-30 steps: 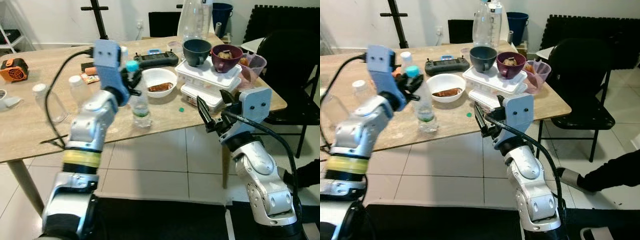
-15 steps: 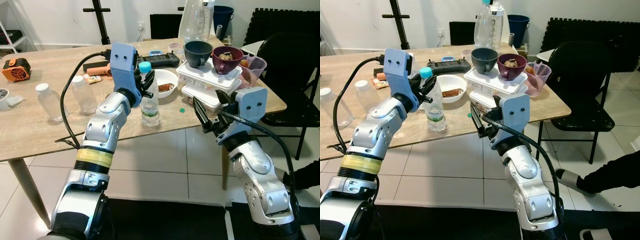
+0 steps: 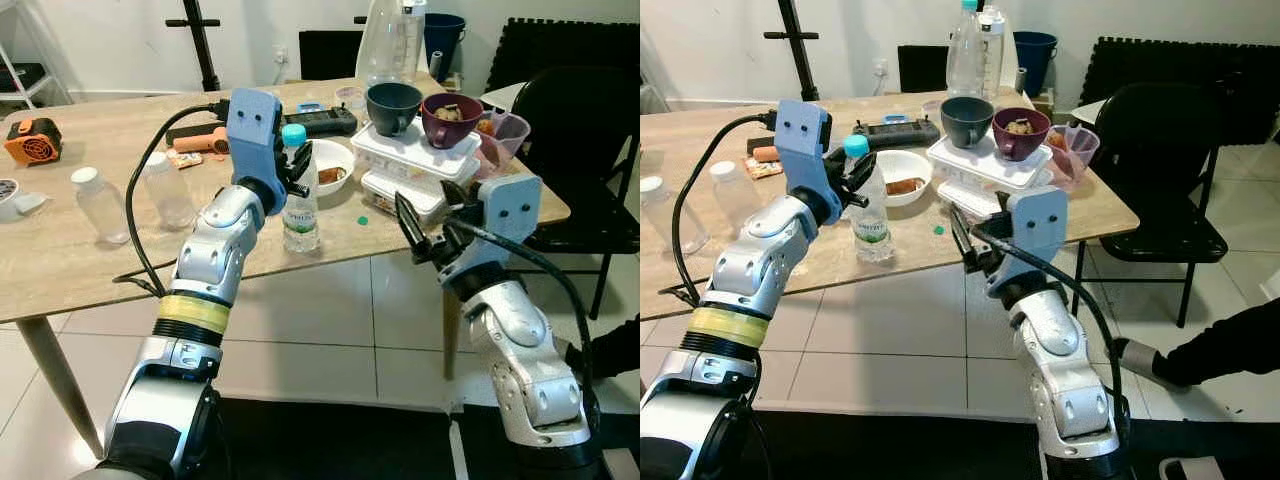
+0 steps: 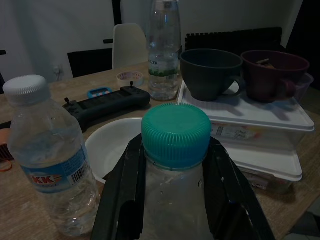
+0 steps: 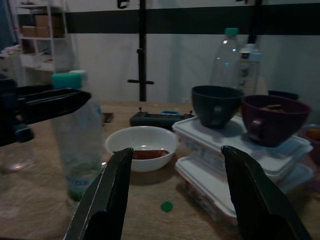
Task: Restocking fridge
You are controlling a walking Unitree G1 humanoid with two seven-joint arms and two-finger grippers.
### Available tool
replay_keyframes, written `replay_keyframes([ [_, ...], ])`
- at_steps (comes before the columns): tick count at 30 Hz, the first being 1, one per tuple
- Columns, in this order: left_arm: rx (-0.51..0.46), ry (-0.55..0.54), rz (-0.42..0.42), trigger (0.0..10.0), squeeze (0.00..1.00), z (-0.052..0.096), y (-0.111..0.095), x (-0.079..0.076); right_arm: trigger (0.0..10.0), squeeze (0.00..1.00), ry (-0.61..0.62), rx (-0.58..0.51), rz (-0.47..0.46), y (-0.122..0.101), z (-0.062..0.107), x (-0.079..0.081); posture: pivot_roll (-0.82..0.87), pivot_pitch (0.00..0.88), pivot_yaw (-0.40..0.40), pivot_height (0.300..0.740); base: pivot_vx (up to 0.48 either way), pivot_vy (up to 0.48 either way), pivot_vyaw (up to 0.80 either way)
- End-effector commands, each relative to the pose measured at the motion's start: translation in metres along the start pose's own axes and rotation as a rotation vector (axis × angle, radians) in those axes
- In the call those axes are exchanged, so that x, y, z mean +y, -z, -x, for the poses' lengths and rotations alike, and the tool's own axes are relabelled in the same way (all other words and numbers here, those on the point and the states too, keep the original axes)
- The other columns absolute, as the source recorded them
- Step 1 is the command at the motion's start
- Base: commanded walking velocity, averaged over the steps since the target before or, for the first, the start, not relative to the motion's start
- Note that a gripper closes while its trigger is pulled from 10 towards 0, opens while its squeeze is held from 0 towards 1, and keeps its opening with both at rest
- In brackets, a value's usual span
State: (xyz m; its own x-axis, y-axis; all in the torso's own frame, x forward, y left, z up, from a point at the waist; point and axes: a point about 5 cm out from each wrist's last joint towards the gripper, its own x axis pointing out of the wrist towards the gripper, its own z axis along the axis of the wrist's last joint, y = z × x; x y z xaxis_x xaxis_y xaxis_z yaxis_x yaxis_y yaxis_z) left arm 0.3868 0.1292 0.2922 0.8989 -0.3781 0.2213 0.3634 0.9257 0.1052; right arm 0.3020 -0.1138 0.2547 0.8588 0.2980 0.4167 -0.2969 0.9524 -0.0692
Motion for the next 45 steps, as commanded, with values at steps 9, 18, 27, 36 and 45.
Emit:
replay_keyframes([
  [9,0.050,-0.002,-0.005,10.0,1.00,0.000,0.010,0.006,10.0,0.00,0.007,-0.002,0.001,0.001,-0.001,0.001,-0.06,0.168,0.009,0.721,0.000,0.000,0.00],
  [18,-0.011,-0.001,0.028,10.0,0.00,0.011,-0.008,0.013,10.0,0.00,-0.029,-0.025,-0.006,-0.004,-0.007,0.007,-0.05,0.183,0.006,0.721,0.000,0.000,0.00],
  [27,-0.036,-0.026,-0.043,10.0,0.00,0.068,-0.032,0.037,10.0,0.00,-0.150,-0.052,-0.057,-0.009,-0.025,0.033,-0.01,0.208,0.003,0.721,0.000,0.000,0.00],
  [36,-0.002,-0.026,-0.035,10.0,0.00,0.099,-0.028,0.033,10.0,0.00,-0.232,-0.041,-0.083,0.003,-0.059,0.059,0.08,0.206,-0.037,0.721,0.000,0.000,0.00],
  [45,0.141,0.027,-0.014,10.0,0.00,0.054,0.026,0.013,10.0,0.00,-0.165,-0.084,-0.058,-0.005,-0.061,0.040,0.01,0.205,-0.024,0.721,0.000,0.000,0.00],
])
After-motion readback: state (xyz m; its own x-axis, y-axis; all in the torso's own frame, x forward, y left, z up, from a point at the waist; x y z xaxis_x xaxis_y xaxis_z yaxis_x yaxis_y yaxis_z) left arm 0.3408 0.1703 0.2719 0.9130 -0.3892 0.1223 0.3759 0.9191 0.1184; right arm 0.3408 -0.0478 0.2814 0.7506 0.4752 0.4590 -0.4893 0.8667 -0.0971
